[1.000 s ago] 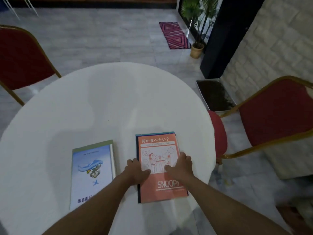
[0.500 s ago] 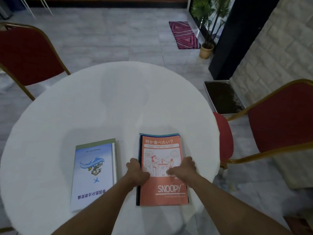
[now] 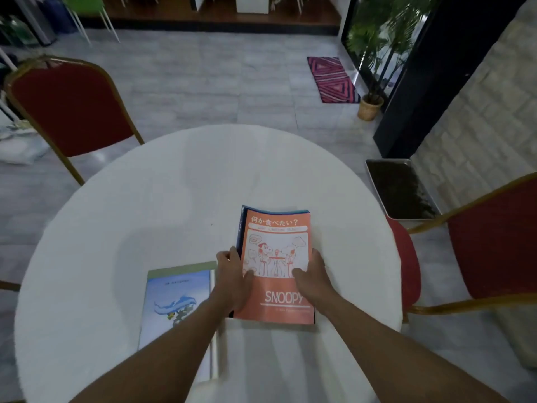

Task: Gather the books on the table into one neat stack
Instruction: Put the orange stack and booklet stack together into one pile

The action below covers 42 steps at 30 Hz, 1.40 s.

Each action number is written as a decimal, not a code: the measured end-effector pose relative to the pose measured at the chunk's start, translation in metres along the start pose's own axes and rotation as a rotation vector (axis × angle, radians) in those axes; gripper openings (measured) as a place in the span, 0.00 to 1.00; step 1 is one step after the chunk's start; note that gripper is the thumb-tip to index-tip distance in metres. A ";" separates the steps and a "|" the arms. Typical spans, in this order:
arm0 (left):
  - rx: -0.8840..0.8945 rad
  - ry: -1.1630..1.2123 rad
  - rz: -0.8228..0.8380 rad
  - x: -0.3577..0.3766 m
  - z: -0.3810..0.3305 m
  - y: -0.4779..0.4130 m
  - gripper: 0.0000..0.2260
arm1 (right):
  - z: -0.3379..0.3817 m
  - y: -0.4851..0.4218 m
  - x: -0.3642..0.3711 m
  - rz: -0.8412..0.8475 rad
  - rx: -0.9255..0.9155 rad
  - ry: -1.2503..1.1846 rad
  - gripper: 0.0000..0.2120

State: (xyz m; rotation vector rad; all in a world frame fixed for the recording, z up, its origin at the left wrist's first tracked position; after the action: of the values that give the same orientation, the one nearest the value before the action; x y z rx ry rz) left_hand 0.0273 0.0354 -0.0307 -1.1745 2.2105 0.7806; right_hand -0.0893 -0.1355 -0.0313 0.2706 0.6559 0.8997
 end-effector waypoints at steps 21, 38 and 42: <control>-0.174 -0.106 -0.093 -0.087 0.092 -0.213 0.18 | 0.133 -0.192 0.126 0.005 -0.084 0.311 0.22; -0.166 -0.282 -0.047 -0.097 0.095 -0.207 0.22 | 0.125 -0.192 0.140 -0.117 -0.049 0.589 0.23; -0.150 -0.287 -0.039 -0.114 0.092 -0.173 0.24 | 0.126 -0.162 0.134 -0.179 -0.108 0.595 0.28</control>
State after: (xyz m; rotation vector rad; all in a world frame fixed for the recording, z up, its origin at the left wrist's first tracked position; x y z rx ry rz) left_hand 0.2471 0.0829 -0.0621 -1.0949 1.9165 1.0441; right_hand 0.1528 -0.1206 -0.0661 -0.1635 1.1558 0.8399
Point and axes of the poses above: each hand's wrist, its own y-axis away from the middle knuckle, its own x-axis out of the palm, z = x × y, the point moved 7 cm from there along -y, towards the middle knuckle, and after that the axes turned 2 degrees about y, right-handed, at the moved point
